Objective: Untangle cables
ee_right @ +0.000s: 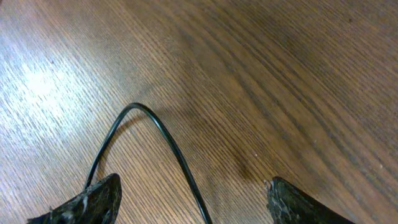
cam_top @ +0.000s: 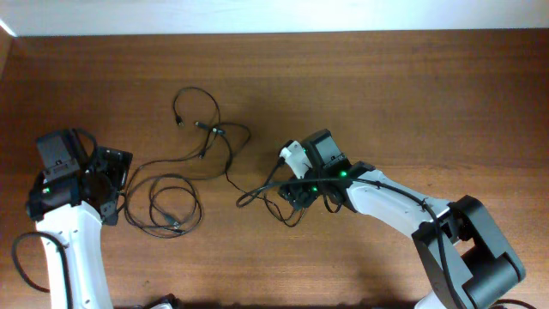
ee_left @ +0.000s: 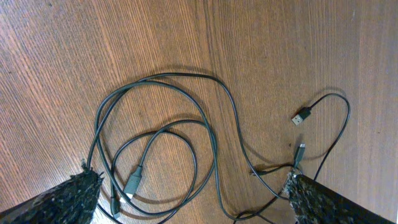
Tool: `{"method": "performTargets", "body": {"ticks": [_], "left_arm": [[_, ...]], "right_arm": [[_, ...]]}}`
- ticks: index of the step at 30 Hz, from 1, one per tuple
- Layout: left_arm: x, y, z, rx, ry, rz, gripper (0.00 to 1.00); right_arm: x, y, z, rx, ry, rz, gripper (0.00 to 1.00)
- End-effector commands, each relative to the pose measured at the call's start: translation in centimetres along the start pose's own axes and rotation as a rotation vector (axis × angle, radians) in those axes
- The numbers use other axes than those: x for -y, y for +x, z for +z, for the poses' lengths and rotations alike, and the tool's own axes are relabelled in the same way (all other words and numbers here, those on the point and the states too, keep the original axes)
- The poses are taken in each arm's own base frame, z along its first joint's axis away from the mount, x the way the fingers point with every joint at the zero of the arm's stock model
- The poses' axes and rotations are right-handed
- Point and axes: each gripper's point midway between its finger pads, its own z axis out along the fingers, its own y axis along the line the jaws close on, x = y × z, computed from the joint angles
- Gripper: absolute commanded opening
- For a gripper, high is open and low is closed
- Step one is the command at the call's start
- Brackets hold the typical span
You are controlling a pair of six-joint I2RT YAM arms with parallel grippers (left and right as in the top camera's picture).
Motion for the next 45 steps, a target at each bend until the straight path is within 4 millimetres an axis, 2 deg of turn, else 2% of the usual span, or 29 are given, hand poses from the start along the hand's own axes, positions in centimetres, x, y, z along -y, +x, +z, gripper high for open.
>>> {"method": "performTargets", "body": {"ticks": [1, 5, 9, 13, 18, 20, 25, 28, 32, 33, 34, 37, 38, 39, 41, 43, 45], "left_arm": [[-0.2, -0.3, 0.0, 0.010, -0.009, 0.011, 0.99], [-0.2, -0.3, 0.0, 0.011, -0.008, 0.011, 0.99], [-0.2, -0.3, 0.0, 0.011, -0.009, 0.011, 0.99], [-0.2, -0.3, 0.0, 0.011, -0.009, 0.011, 0.99], [-0.2, -0.3, 0.0, 0.011, -0.009, 0.011, 0.99], [-0.2, -0.3, 0.0, 0.011, -0.009, 0.011, 0.99], [-0.2, -0.3, 0.0, 0.011, -0.009, 0.011, 0.99], [-0.2, -0.3, 0.0, 0.011, -0.009, 0.011, 0.99], [-0.2, -0.3, 0.0, 0.011, -0.009, 0.011, 0.99], [-0.2, -0.3, 0.0, 0.011, -0.009, 0.011, 0.99], [-0.2, -0.3, 0.0, 0.011, -0.009, 0.011, 0.99], [-0.2, -0.3, 0.0, 0.011, -0.009, 0.011, 0.99], [-0.2, -0.3, 0.0, 0.011, -0.009, 0.011, 0.99], [-0.2, -0.3, 0.0, 0.011, -0.009, 0.011, 0.99], [-0.2, -0.3, 0.0, 0.011, -0.008, 0.011, 0.99], [-0.2, -0.3, 0.0, 0.011, -0.009, 0.011, 0.99], [-0.2, -0.3, 0.0, 0.011, -0.009, 0.011, 0.99]], "right_arm": [[0.0, 0.1, 0.3, -0.006, 0.004, -0.235, 0.78], [0.0, 0.6, 0.8, -0.023, -0.007, -0.387, 0.84], [-1.6, 0.6, 1.0, 0.009, -0.102, -0.496, 0.83], [-1.8, 0.6, 1.9, 0.024, -0.122, -0.506, 0.82], [-1.7, -0.7, 2.2, 0.080, -0.114, -0.528, 0.80], [-1.7, -0.7, 2.2, 0.082, -0.113, -0.547, 0.75], [-1.7, -0.5, 2.4, 0.075, -0.117, -0.545, 0.71], [-2.2, 0.7, 3.2, 0.050, -0.164, -0.528, 0.59], [-2.7, 0.9, 3.4, 0.056, -0.198, -0.524, 0.24], [-2.7, 0.9, 3.4, 0.057, -0.198, -0.524, 0.08], [-2.7, 0.8, 3.4, 0.058, -0.198, -0.524, 0.04], [-2.5, 0.4, 3.1, 0.066, -0.184, -0.523, 0.04], [-2.3, 0.0, 2.8, 0.072, -0.162, -0.508, 0.04], [-1.2, -1.3, 1.9, 0.082, -0.083, -0.461, 0.04], [1.6, -4.8, -1.0, 0.130, 0.122, -0.369, 0.04], [4.1, -8.2, -5.2, 0.206, 0.324, -0.297, 0.04], [5.9, -11.3, -11.5, 0.320, 0.523, -0.238, 0.04]]}}
